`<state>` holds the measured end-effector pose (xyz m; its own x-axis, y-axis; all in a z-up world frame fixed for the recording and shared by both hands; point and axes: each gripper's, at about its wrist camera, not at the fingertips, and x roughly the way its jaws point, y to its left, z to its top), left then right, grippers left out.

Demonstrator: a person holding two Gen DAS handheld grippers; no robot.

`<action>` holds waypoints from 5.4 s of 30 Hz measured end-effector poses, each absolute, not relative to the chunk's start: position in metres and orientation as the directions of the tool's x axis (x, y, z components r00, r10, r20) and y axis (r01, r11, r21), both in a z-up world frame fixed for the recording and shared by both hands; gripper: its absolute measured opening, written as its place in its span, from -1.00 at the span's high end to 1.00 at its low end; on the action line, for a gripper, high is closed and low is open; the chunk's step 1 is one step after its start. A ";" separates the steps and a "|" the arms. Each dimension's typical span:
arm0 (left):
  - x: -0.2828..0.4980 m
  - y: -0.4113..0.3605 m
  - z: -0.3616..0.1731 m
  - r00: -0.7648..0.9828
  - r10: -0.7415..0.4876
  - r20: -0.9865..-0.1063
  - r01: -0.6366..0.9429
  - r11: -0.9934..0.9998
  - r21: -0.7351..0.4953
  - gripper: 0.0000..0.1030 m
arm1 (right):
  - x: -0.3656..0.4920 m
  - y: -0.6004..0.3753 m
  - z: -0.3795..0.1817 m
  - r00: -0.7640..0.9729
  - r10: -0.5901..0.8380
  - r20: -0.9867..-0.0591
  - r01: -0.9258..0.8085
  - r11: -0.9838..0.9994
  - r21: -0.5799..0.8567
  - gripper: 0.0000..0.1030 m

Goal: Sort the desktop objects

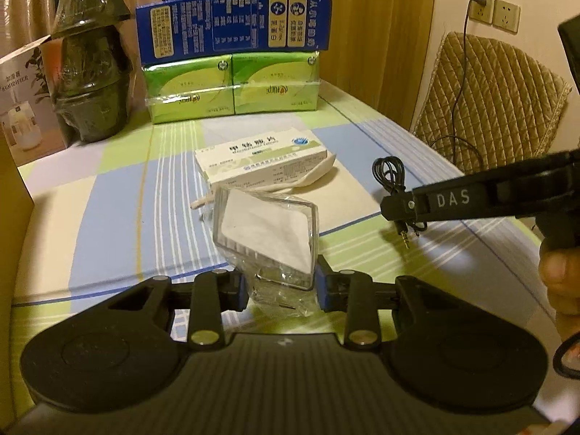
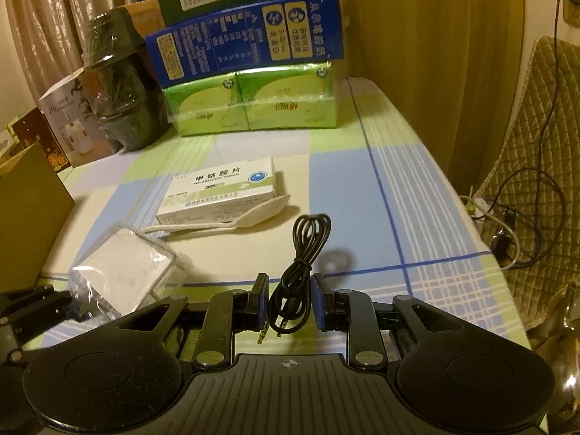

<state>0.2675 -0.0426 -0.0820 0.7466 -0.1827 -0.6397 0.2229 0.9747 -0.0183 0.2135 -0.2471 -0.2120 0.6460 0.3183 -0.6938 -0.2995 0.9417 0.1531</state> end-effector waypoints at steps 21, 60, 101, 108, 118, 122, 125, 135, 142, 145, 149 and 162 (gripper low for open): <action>0.176 -0.016 -0.045 0.742 -0.204 -0.639 0.161 0.979 -0.125 0.44 | 0.080 -0.261 -0.194 0.649 0.300 -0.699 -0.259 0.951 0.167 0.58; -0.018 0.045 0.081 0.813 -0.067 -0.578 0.020 0.996 -0.087 0.44 | -0.080 -0.207 -0.095 0.659 0.428 -0.619 -0.438 0.887 0.147 0.58; 0.007 0.219 0.089 0.800 0.170 -0.575 -0.217 0.976 -0.013 0.44 | -0.010 0.007 -0.098 0.434 0.654 -0.620 -0.718 0.667 0.200 0.58; 0.037 0.236 0.086 0.795 0.167 -0.583 -0.207 0.978 -0.002 0.44 | 0.011 0.029 -0.100 0.424 0.655 -0.626 -0.729 0.657 0.192 0.58; 0.072 0.251 0.074 0.795 0.151 -0.588 -0.195 0.981 -0.011 0.41 | 0.043 0.048 -0.106 0.420 0.660 -0.623 -0.716 0.663 0.219 0.58; 0.086 0.261 0.063 0.793 0.152 -0.591 -0.200 0.980 -0.016 0.29 | 0.050 0.048 -0.110 0.415 0.662 -0.624 -0.708 0.666 0.236 0.58; 0.085 0.266 0.060 0.793 0.154 -0.590 -0.211 0.977 -0.028 0.29 | 0.054 0.049 -0.114 0.408 0.663 -0.628 -0.704 0.666 0.246 0.58; 0.058 0.272 0.060 0.796 0.179 -0.578 -0.261 0.964 -0.060 0.19 | 0.061 0.044 -0.110 0.399 0.716 -0.573 -0.694 0.644 0.322 0.18; 0.038 0.266 0.063 0.798 0.192 -0.571 -0.283 0.956 -0.073 0.01 | 0.055 -0.008 -0.114 0.434 0.686 -0.584 -0.625 0.697 0.353 -0.07; 0.031 0.258 0.064 0.799 0.189 -0.571 -0.283 0.956 -0.079 -0.08 | 0.047 -0.033 -0.116 0.452 0.665 -0.595 -0.595 0.721 0.355 -0.24; 0.021 0.242 0.067 0.806 0.176 -0.566 -0.275 0.957 -0.094 -0.30 | 0.032 -0.068 -0.119 0.481 0.633 -0.606 -0.556 0.755 0.347 -0.50; 0.015 0.165 0.086 0.840 0.077 -0.537 -0.161 0.981 -0.110 -0.85 | 0.007 -0.185 -0.112 0.582 0.499 -0.642 -0.423 0.860 0.284 -0.96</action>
